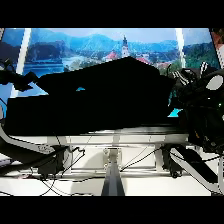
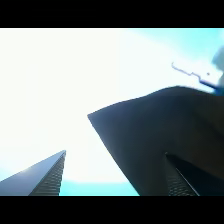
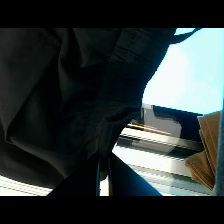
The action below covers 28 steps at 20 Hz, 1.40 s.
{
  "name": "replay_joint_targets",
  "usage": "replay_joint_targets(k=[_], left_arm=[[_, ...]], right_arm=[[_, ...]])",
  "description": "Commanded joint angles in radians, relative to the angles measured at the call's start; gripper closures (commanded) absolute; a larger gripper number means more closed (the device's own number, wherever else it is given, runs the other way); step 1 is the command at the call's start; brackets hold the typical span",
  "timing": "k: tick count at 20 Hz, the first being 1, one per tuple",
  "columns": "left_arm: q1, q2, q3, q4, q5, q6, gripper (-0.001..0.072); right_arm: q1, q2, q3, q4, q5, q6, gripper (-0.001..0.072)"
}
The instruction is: Fold the clothes and pants, and hang the long-sleeved shirts on hangers.
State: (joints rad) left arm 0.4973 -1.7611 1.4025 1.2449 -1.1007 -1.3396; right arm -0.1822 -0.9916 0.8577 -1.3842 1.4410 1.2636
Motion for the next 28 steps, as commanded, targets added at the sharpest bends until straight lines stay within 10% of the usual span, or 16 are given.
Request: replay_joint_targets(k=[1, 4, 9, 19, 28], left_arm=[[-0.01, -0.041, -0.001, -0.053, -0.012, 0.059, 0.0075], [-0.031, -0.053, -0.001, -0.11, 0.095, 0.064, 0.0195], [-0.112, -0.051, 0.002, -0.113, 0.236, 0.074, 0.07], [-0.13, 0.027, 0.457, -0.079, 0.391, 0.125, 0.0699], [-0.117, 0.087, 0.512, 0.487, 0.29, 0.124, 0.0698]], right_arm=[[0.0, 0.0, 0.0, 0.0, -0.003, 0.0, 0.0685], [0.0, 0.0, 0.0, 0.001, -0.023, 0.0, 0.0686], [0.0, 0.001, 0.0, 0.0, -0.046, 0.0, 0.0685], [0.0, 0.0, 0.0, -0.004, -0.16, 0.0, 0.0686], [0.0, 0.0, -0.022, -0.013, -0.184, 0.0, 0.0686]])
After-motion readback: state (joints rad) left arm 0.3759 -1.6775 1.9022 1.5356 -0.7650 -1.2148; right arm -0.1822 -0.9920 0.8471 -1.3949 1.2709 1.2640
